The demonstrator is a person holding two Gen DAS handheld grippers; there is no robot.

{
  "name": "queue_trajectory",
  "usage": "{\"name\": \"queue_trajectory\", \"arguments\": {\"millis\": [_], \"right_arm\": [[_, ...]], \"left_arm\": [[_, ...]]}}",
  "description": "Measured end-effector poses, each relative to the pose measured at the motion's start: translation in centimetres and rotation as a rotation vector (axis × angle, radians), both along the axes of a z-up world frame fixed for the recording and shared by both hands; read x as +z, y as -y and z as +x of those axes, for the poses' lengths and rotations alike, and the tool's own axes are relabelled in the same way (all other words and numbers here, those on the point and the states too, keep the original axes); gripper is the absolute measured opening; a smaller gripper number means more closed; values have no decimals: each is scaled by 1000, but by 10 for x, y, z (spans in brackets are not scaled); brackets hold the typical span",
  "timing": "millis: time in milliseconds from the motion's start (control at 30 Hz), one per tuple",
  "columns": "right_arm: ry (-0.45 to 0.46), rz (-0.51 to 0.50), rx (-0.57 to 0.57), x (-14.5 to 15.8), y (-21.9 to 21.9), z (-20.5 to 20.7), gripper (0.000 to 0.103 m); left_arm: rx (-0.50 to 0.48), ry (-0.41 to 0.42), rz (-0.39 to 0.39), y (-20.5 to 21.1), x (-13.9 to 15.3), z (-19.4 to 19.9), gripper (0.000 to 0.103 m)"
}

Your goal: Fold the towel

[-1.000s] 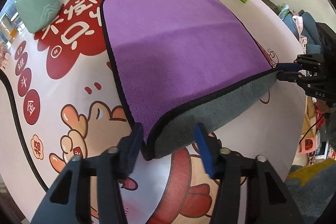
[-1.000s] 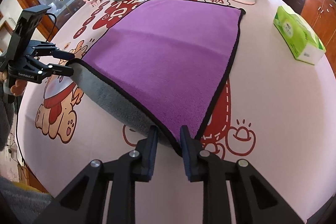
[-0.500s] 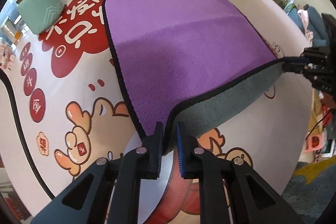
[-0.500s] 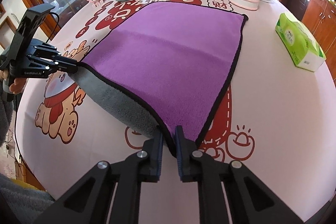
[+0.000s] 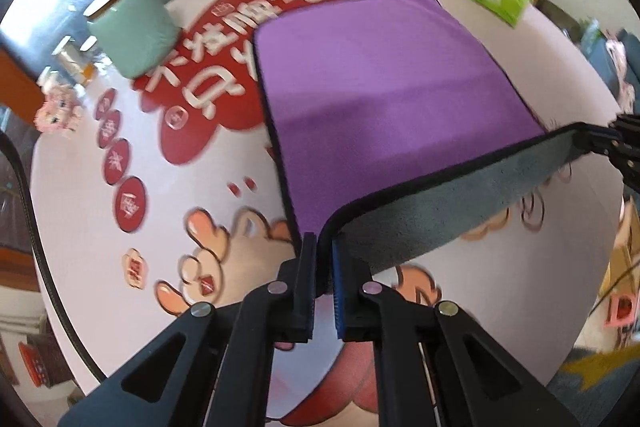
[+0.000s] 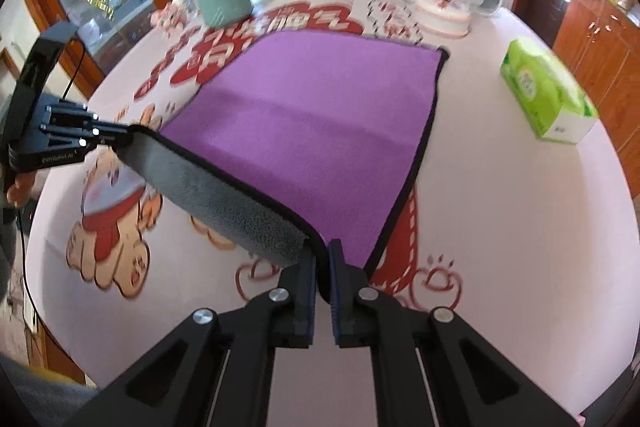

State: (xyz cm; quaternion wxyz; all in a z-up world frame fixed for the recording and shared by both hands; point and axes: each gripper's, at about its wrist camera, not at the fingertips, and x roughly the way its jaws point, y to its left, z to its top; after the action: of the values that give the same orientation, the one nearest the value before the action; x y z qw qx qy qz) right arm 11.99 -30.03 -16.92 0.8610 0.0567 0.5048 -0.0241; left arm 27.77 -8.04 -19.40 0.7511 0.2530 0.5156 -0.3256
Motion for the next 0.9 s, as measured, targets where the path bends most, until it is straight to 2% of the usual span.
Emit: {"name": "queue_trajectory", "arguments": {"millis": [267, 500, 667, 900], "right_arm": [[105, -72, -65, 44, 21, 41, 6], [177, -95, -139, 70, 51, 97, 6], [184, -95, -200, 68, 74, 141, 6], [141, -109, -252, 39, 97, 188, 6]], "left_arm": [[88, 172, -45, 27, 53, 37, 5], [177, 283, -45, 61, 77, 82, 5], [243, 323, -39, 88, 75, 116, 5], [307, 305, 1, 123, 38, 150, 5]]}}
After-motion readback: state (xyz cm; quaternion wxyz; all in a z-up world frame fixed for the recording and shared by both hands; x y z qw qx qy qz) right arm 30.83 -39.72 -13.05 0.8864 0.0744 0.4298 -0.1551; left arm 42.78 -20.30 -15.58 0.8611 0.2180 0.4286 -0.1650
